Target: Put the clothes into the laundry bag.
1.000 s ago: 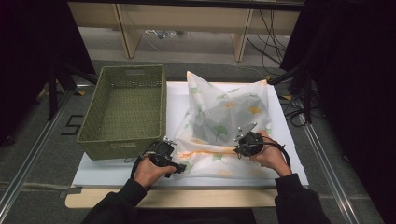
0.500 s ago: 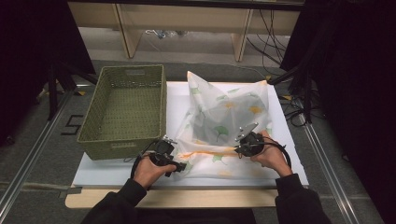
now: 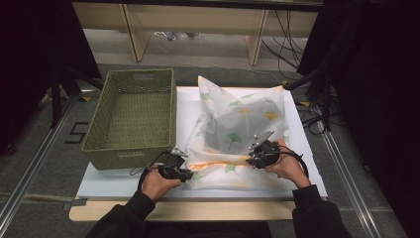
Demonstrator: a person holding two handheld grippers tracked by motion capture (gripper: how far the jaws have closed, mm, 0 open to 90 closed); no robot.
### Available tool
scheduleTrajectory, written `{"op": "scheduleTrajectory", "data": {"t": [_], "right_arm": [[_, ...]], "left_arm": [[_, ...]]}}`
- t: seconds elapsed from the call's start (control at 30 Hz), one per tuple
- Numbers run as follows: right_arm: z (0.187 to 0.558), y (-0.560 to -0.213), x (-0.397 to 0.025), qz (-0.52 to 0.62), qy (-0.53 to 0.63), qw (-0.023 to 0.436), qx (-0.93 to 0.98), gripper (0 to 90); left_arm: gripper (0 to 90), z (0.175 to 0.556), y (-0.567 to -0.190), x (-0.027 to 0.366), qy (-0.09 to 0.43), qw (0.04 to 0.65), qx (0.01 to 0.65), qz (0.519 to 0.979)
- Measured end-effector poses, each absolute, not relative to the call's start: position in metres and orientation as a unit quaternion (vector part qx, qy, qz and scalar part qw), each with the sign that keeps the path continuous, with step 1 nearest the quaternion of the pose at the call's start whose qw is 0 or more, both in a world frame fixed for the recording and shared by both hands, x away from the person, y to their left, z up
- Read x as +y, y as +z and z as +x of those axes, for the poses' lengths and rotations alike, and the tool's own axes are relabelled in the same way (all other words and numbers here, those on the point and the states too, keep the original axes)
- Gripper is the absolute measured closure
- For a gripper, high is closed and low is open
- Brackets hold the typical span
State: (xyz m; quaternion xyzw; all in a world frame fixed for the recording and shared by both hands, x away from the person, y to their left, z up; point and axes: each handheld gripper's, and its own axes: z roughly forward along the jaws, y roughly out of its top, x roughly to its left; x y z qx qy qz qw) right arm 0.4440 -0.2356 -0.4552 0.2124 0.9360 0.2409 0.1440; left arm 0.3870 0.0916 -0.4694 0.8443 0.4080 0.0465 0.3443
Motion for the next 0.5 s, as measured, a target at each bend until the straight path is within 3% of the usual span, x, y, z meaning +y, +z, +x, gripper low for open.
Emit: {"op": "scheduleTrajectory", "data": {"t": [0.13,0.3,0.33,0.4,0.5], "right_arm": [[0.44,-0.45,-0.228,0.205,0.258,0.16,0.93,58.9],[0.437,-0.453,-0.216,0.207,0.254,0.166,0.93,58.9],[0.439,-0.456,-0.211,0.189,0.239,0.176,0.936,70.0],[0.439,-0.458,-0.207,0.173,0.226,0.173,0.943,83.9],[0.439,-0.458,-0.206,0.167,0.222,0.172,0.945,89.2]], "left_arm": [[86.6,0.381,-0.46,0.097,0.057,0.352,0.403,0.843],[87.5,0.374,-0.457,0.098,0.064,0.36,0.395,0.843],[87.5,0.373,-0.456,0.099,0.055,0.362,0.393,0.843],[86.0,0.372,-0.458,0.101,0.056,0.364,0.393,0.842],[77.5,0.372,-0.46,0.104,0.048,0.367,0.407,0.835]]}}
